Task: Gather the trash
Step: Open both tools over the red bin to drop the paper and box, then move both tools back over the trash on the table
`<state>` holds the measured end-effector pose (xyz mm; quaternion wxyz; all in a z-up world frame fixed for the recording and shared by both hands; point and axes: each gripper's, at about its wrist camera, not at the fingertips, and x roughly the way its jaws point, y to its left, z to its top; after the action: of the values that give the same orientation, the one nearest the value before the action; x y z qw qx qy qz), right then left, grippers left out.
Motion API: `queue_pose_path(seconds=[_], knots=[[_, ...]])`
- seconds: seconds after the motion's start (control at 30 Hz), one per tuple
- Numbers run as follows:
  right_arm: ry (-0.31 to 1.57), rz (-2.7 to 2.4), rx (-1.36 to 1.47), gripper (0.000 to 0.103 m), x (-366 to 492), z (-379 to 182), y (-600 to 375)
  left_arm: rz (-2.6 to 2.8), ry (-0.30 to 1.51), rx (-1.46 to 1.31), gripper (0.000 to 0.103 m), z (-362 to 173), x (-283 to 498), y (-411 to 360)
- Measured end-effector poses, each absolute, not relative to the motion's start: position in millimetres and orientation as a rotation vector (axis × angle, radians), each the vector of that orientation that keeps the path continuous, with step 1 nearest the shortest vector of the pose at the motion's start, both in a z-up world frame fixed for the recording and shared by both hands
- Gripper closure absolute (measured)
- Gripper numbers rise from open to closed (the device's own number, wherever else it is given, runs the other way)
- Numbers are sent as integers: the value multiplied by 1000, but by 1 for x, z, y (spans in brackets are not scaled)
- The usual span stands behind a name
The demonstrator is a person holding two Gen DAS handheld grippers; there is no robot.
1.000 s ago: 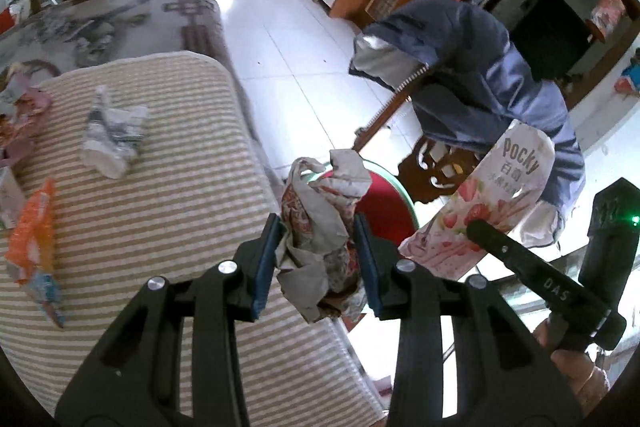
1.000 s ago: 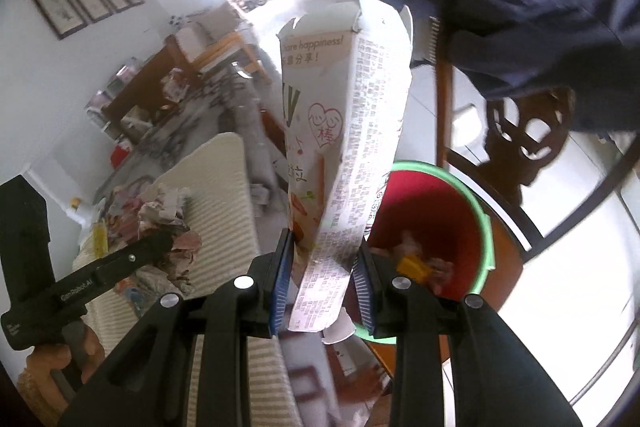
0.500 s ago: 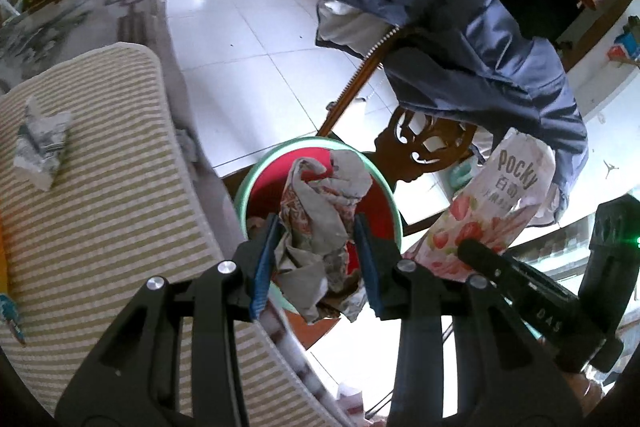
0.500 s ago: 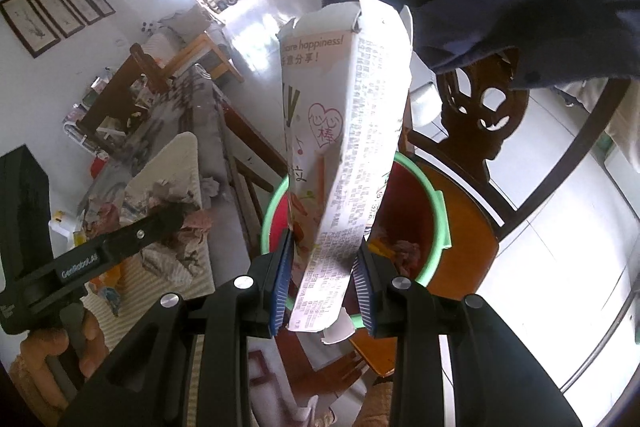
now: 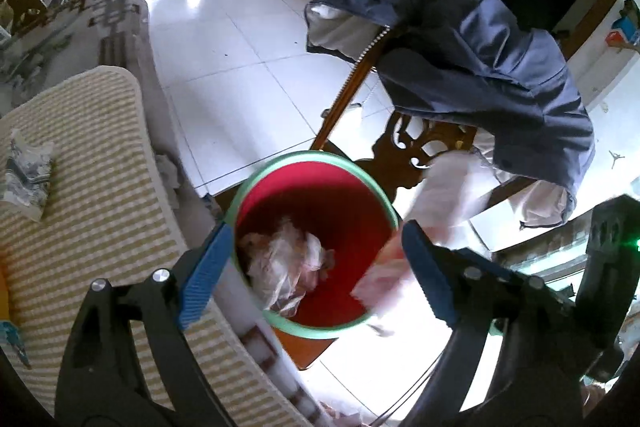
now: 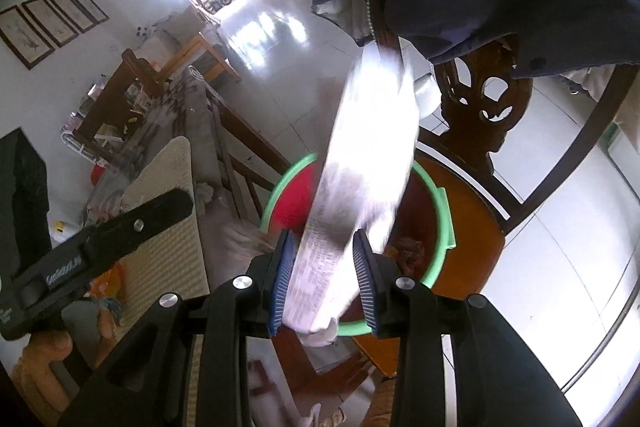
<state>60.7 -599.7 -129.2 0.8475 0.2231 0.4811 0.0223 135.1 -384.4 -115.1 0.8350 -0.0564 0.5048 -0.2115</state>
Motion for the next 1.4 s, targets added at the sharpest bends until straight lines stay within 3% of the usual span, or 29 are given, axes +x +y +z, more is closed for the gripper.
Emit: queue_pose_path(seconds=[0.03, 0.07, 0.5, 1.4], knots=[[1009, 38, 475, 45, 62, -129, -599, -437, 1071, -124, 19, -115, 135, -379], [1000, 30, 482, 41, 63, -129, -599, -429, 1075, -132, 19, -115, 135, -374], [1006, 122, 457, 35, 89, -120, -546, -257, 1050, -245, 19, -107, 114, -274], [1116, 413, 258, 27, 84, -129, -262, 63, 988, -462, 19, -109, 13, 5]])
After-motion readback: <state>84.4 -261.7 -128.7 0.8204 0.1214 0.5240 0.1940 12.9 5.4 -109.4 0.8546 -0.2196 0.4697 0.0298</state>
